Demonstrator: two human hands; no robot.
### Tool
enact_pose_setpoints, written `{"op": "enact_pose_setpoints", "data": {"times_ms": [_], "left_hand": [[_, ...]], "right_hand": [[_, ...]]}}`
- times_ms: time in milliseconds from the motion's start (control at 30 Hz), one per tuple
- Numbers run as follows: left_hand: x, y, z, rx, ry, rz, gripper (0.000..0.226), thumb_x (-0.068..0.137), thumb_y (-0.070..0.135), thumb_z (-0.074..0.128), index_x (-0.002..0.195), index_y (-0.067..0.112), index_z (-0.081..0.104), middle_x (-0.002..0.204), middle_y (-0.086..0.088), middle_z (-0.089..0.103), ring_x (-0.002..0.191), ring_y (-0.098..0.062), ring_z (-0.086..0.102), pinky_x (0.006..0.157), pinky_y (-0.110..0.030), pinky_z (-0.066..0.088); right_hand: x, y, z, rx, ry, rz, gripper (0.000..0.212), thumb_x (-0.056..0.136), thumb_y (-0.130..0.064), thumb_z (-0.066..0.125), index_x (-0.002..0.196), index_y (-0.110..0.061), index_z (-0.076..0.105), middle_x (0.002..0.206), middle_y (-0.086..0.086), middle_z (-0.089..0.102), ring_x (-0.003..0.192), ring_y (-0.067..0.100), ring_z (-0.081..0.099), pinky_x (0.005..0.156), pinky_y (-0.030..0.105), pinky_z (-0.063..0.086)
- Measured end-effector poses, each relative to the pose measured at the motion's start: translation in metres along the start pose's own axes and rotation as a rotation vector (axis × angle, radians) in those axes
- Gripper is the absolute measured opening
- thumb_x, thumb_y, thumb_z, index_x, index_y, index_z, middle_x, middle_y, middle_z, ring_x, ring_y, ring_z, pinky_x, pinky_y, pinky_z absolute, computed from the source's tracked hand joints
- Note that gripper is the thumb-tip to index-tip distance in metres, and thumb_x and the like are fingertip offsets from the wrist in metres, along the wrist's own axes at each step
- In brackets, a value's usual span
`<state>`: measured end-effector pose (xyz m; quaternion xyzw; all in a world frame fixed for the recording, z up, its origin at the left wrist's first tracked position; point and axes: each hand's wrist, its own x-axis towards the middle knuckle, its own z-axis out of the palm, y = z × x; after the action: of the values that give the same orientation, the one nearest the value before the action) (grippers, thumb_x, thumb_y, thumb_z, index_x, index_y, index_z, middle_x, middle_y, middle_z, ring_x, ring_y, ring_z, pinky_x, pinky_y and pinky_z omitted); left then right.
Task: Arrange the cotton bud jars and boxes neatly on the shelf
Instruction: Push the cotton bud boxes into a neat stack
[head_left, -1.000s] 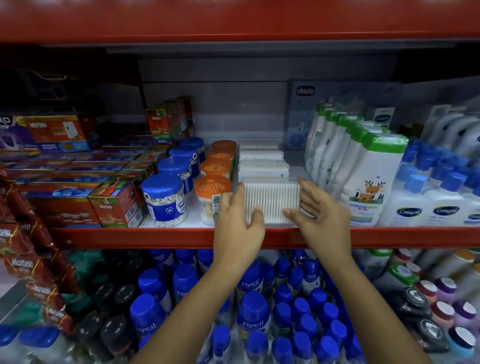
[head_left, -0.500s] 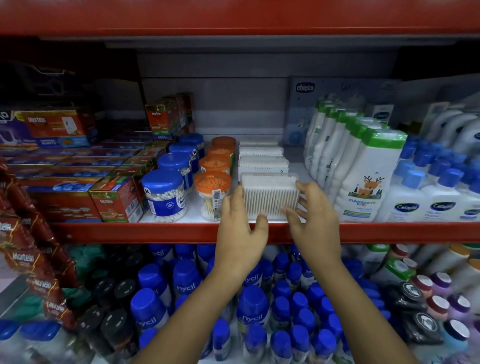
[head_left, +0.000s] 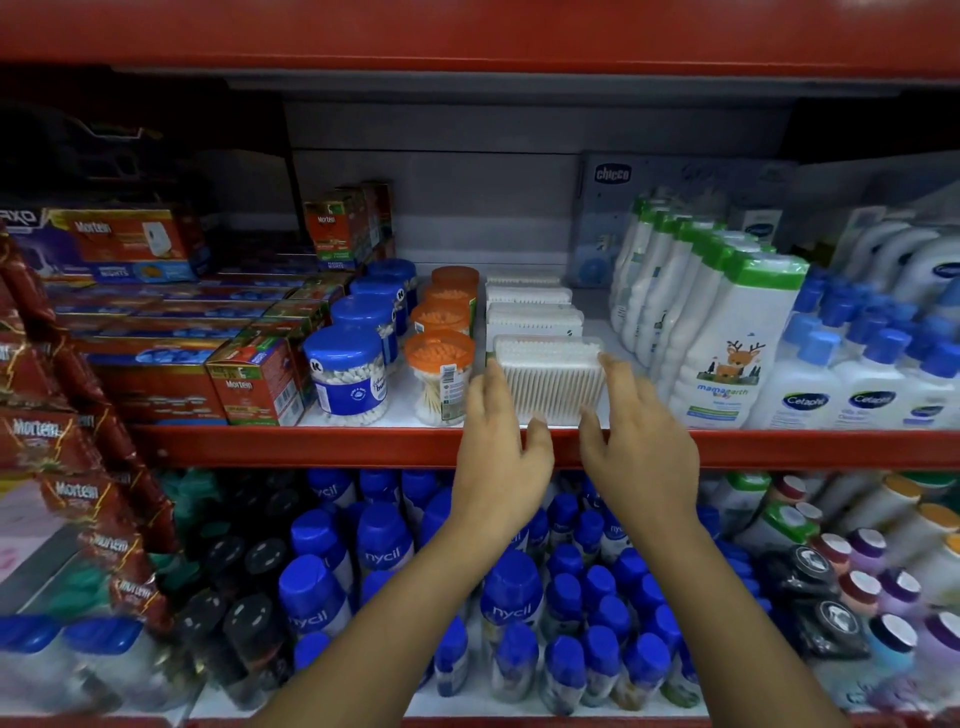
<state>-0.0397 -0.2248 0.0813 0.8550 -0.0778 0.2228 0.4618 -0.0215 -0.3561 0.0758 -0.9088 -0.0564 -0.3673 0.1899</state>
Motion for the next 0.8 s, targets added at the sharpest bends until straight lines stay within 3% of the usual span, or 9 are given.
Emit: {"op": "enact_pose_setpoints", "data": {"times_ms": [67,133,200,267,333,400,467,600,800], "left_hand": [[-0.004,0.000,-0.002,0.029,0.023,0.043,0.067,0.098,0.016,0.044,0.154,0.016,0.006,0.159,0.003,0.011,0.141,-0.004,0.019,0.093,0.004,0.015],[-0.008,-0.004,-0.005,0.066,0.039,0.094,0.063,0.100,0.016,0.042,0.154,0.016,0.008,0.160,0.003,0.010,0.139,0.003,0.013,0.088,0.012,0.009],[-0.010,-0.009,-0.008,0.083,0.037,0.118,0.061,0.101,0.020,0.039,0.154,0.015,0.008,0.161,0.003,0.009,0.140,0.004,0.005,0.091,0.013,0.002],[-0.011,-0.013,-0.009,0.064,0.010,0.090,0.060,0.102,0.022,0.038,0.154,0.015,0.007,0.162,0.002,0.008,0.143,0.002,0.004,0.095,0.010,-0.002],[-0.009,-0.015,-0.011,0.052,-0.020,0.065,0.060,0.102,0.022,0.038,0.154,0.014,0.008,0.161,-0.002,0.014,0.145,-0.007,0.017,0.103,0.000,0.012],[-0.005,-0.014,-0.012,0.063,-0.037,0.070,0.059,0.101,0.018,0.039,0.153,0.012,0.013,0.157,-0.008,0.028,0.134,-0.015,0.039,0.100,-0.015,0.034],[0.000,-0.012,-0.012,0.078,-0.045,0.069,0.059,0.099,0.016,0.040,0.153,0.010,0.016,0.152,-0.011,0.036,0.127,-0.019,0.047,0.098,-0.027,0.045],[0.005,-0.012,-0.011,0.092,-0.068,0.049,0.060,0.098,0.015,0.041,0.152,0.007,0.018,0.151,-0.012,0.038,0.132,-0.023,0.043,0.104,-0.036,0.044],[0.011,-0.014,-0.007,0.084,-0.061,0.028,0.058,0.096,0.015,0.042,0.150,0.007,0.023,0.141,-0.014,0.047,0.119,-0.025,0.054,0.094,-0.039,0.050]], "right_hand": [[-0.002,-0.005,-0.003,-0.056,0.040,-0.013,0.053,0.087,-0.020,0.059,0.137,-0.012,0.042,0.127,0.006,0.058,0.094,0.023,0.062,0.045,0.015,0.032],[-0.004,-0.009,-0.003,-0.079,0.053,-0.054,0.055,0.090,-0.024,0.056,0.141,-0.009,0.039,0.138,0.010,0.052,0.117,0.024,0.056,0.064,0.028,0.053],[-0.009,-0.012,-0.001,-0.051,0.042,-0.058,0.056,0.094,-0.027,0.050,0.144,-0.007,0.034,0.145,0.012,0.045,0.131,0.026,0.046,0.085,0.038,0.053],[-0.013,-0.015,0.002,0.031,0.013,0.016,0.058,0.097,-0.031,0.047,0.148,-0.009,0.027,0.150,0.012,0.038,0.134,0.024,0.042,0.088,0.035,0.050],[-0.016,-0.015,0.004,0.074,-0.011,0.061,0.061,0.098,-0.034,0.045,0.149,-0.011,0.022,0.151,0.009,0.037,0.129,0.023,0.048,0.077,0.029,0.048],[-0.017,-0.014,0.006,0.083,-0.024,0.057,0.061,0.098,-0.033,0.044,0.150,-0.013,0.019,0.144,0.009,0.048,0.108,0.023,0.061,0.061,0.024,0.039],[-0.016,-0.012,0.009,0.097,-0.033,0.057,0.062,0.098,-0.032,0.044,0.151,-0.013,0.017,0.130,0.010,0.059,0.087,0.022,0.064,0.055,0.023,0.033],[-0.012,-0.010,0.010,0.117,-0.047,0.074,0.061,0.098,-0.030,0.044,0.151,-0.014,0.018,0.107,0.014,0.068,0.069,0.019,0.057,0.044,0.018,0.022],[-0.004,-0.009,0.011,0.162,-0.064,0.072,0.060,0.097,-0.027,0.046,0.150,-0.016,0.019,0.098,0.016,0.070,0.069,0.024,0.063,0.045,0.023,0.028]]}}
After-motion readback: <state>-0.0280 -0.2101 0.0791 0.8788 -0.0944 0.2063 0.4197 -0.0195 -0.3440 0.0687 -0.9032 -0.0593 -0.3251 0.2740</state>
